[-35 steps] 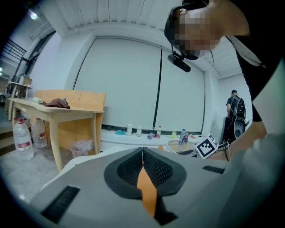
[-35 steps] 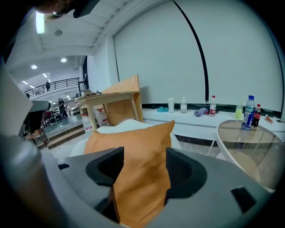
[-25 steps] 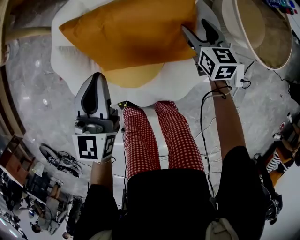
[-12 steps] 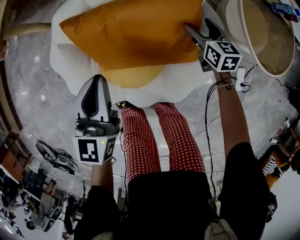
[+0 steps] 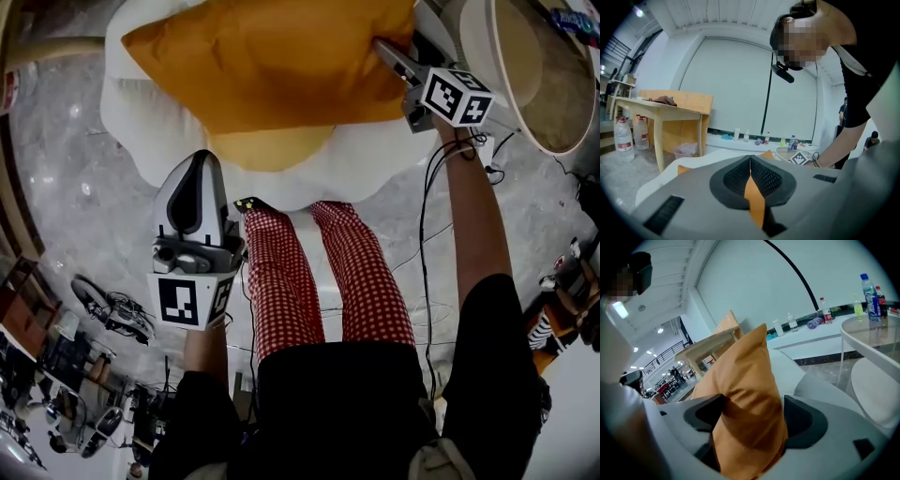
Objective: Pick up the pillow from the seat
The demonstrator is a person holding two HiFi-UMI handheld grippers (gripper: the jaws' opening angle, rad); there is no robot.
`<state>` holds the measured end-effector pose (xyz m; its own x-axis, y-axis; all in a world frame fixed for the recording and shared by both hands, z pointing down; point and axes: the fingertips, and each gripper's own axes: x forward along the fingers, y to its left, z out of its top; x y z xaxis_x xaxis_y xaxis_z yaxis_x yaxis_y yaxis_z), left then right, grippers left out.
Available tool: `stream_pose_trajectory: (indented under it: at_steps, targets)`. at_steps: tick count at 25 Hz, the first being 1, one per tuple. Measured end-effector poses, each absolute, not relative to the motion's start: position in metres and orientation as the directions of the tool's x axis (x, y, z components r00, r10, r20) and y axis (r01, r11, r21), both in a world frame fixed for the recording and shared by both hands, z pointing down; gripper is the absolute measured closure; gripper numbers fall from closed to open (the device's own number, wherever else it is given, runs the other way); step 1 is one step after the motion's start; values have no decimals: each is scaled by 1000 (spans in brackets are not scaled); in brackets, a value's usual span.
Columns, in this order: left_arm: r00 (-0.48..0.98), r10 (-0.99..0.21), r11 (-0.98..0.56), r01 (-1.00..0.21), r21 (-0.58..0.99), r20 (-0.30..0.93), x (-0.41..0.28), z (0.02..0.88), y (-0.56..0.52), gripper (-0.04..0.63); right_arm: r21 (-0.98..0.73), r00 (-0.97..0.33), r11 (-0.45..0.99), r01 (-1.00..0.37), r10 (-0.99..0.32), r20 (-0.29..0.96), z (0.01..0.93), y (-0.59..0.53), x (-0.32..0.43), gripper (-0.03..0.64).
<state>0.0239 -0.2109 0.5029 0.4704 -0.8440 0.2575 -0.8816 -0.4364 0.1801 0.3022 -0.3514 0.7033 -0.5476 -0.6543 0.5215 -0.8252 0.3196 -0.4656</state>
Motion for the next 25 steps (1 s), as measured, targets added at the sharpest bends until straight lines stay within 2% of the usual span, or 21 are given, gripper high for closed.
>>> stream_pose_trajectory:
  at_steps: [5, 8, 10, 12, 14, 20, 25]
  targets:
    - [567, -798, -495, -810, 314, 206, 29, 503, -207, 584, -461, -536, 313, -830, -673, 509, 701, -352, 303, 219]
    - [555, -801, -483, -821, 305, 224, 23, 507, -209, 584, -455, -528, 309, -835, -682, 506, 699, -352, 303, 222]
    - [543, -805, -469, -830, 302, 242, 17, 511, -208, 584, -459, -530, 307, -834, -679, 508, 698, -350, 301, 258]
    - [551, -802, -454, -813, 365, 230, 12, 512, -206, 584, -457, -528, 305, -835, -677, 512, 697, -348, 299, 313]
    - [557, -803, -448, -799, 401, 213, 9, 509, -203, 584, -450, -521, 304, -840, -683, 512, 696, -347, 299, 340]
    - [539, -804, -448, -826, 341, 250, -5, 514, -202, 584, -419, -499, 302, -856, -695, 518, 694, -347, 295, 388]
    - [495, -820, -412, -858, 306, 286, -27, 536, -211, 584, -374, -455, 282, -883, -711, 537, 696, -345, 300, 388]
